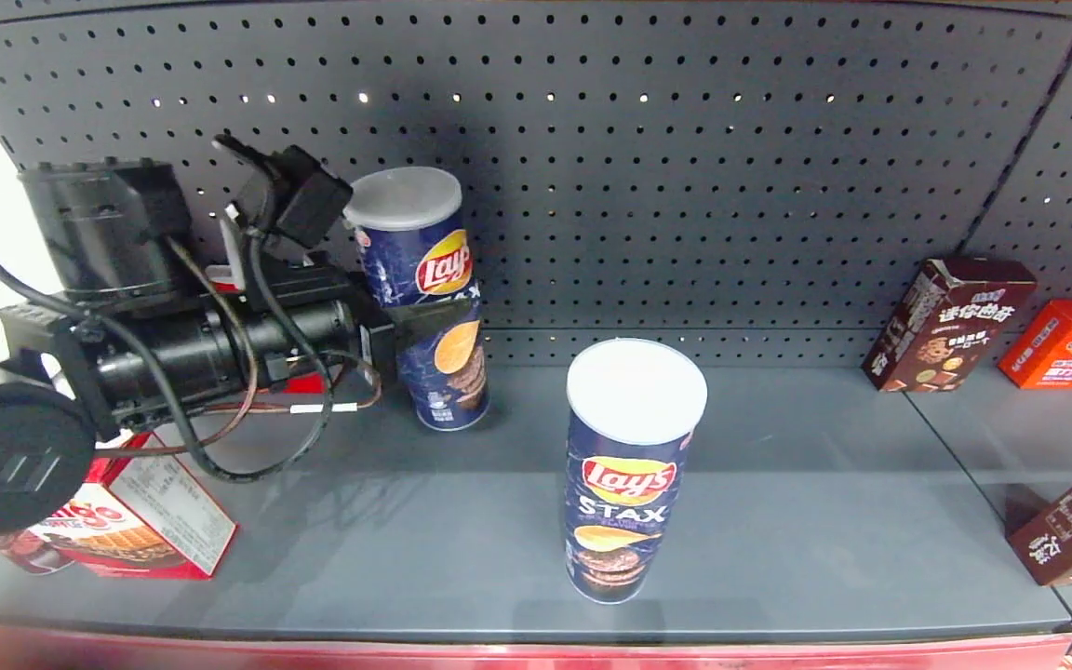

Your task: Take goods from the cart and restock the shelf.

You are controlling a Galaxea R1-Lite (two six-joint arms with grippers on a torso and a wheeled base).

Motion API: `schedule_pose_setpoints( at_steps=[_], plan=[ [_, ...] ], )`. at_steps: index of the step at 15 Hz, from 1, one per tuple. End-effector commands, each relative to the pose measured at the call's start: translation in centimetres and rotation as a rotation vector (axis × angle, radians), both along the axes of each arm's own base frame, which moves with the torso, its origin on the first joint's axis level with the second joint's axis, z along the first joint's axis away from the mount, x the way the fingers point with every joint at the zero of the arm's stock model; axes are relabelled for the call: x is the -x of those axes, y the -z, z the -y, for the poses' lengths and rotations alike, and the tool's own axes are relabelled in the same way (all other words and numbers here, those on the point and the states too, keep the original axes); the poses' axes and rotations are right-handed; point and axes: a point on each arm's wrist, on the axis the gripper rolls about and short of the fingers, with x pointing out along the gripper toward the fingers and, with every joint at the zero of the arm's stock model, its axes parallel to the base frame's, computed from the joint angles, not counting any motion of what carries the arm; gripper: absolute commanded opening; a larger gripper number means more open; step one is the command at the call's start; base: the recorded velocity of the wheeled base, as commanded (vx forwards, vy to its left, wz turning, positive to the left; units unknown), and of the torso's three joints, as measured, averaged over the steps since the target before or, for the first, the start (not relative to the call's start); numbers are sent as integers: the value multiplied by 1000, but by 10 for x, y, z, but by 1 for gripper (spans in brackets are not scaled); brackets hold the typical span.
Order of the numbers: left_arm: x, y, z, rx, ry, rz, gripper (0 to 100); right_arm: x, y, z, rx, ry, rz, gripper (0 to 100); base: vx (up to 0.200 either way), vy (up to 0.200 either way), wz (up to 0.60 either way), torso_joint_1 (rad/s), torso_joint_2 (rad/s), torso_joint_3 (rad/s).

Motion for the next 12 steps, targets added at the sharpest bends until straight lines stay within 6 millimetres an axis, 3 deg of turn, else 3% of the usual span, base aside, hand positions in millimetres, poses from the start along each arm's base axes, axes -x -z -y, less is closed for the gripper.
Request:
schedule_pose_setpoints(
  at_steps=[1, 3, 5, 8, 12],
  plan=[
    [-34, -3, 20, -31, 130, -40, 0, 0, 0, 0, 1, -1, -5, 100, 0, 0, 0, 0, 0, 0],
    [-45, -6, 24, -24, 170, -30, 0, 0, 0, 0, 1, -1, -3, 100, 0, 0, 0, 0, 0, 0],
    [-55, -2, 41, -23, 210, -27, 0, 0, 0, 0, 1, -1, -3, 100, 0, 0, 0, 0, 0, 0],
    [-66, 7, 50, -7, 390, -42, 0, 0, 0, 0, 1, -1, -3, 100, 0, 0, 0, 0, 0, 0],
    [-82, 10, 64, -4, 423, -30, 0, 0, 0, 0, 1, -1, -5, 100, 0, 0, 0, 0, 0, 0]
  ],
)
